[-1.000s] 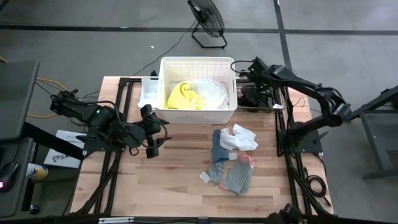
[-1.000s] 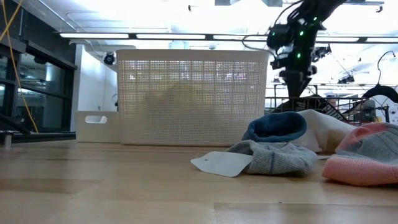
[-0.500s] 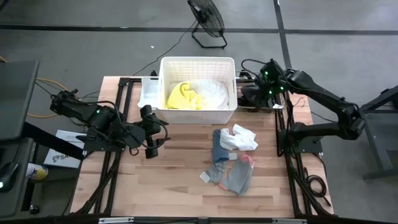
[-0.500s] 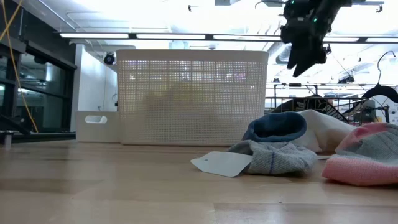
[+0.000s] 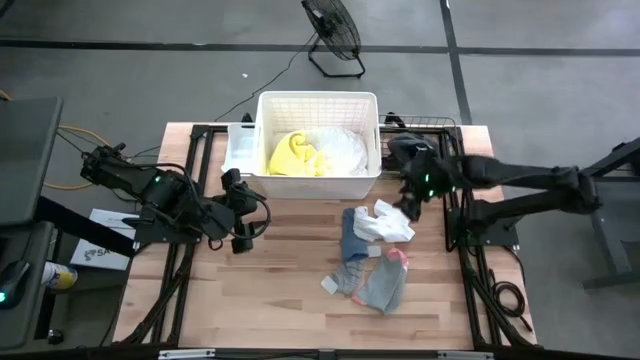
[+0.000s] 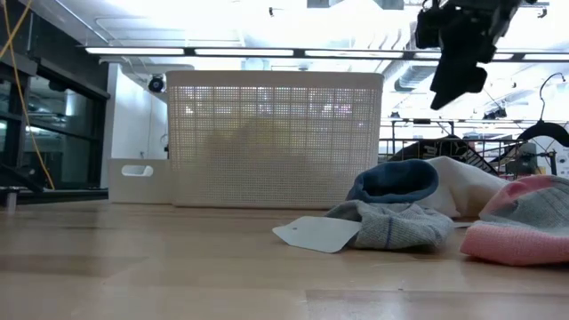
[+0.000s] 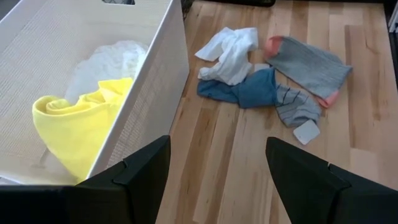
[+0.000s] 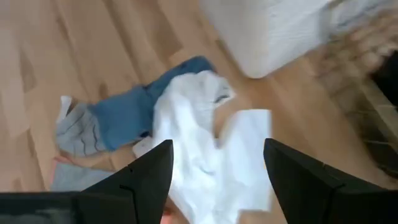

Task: Pick & Place Cloths
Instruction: Put the white shorts into the wire basket

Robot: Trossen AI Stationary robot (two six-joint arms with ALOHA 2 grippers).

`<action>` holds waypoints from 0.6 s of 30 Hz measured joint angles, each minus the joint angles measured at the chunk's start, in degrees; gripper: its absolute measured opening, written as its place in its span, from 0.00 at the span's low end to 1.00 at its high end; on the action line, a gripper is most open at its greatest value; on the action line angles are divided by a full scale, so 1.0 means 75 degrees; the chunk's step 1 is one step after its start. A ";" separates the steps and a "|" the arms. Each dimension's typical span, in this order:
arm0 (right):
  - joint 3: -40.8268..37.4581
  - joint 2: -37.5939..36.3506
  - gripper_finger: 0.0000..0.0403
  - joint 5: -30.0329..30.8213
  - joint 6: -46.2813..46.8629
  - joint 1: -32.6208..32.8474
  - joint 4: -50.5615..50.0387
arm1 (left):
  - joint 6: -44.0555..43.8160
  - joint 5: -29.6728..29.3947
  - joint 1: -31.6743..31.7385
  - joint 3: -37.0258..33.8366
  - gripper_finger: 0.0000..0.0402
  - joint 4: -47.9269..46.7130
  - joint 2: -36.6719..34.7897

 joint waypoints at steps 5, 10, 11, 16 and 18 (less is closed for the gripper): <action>-0.0814 0.0012 0.60 0.1006 0.0645 0.1684 0.1512 | 0.0005 -0.0002 0.0000 0.0000 0.64 -0.0012 0.0000; -0.1071 0.0419 0.60 0.2589 0.0756 0.3047 0.1885 | 0.0008 -0.0023 0.0000 0.0000 0.64 -0.0009 0.0000; -0.1076 0.0536 0.60 0.2952 0.0845 0.3278 0.1894 | 0.0008 -0.0023 0.0000 0.0000 0.64 -0.0009 0.0000; -0.1141 0.1381 0.60 0.4013 0.1246 0.4142 0.2051 | 0.0002 -0.0023 0.0000 0.0000 0.64 -0.0009 0.0000; -0.1147 0.1808 0.60 0.4502 0.1424 0.4447 0.2056 | 0.0002 -0.0023 0.0000 0.0000 0.64 -0.0009 0.0000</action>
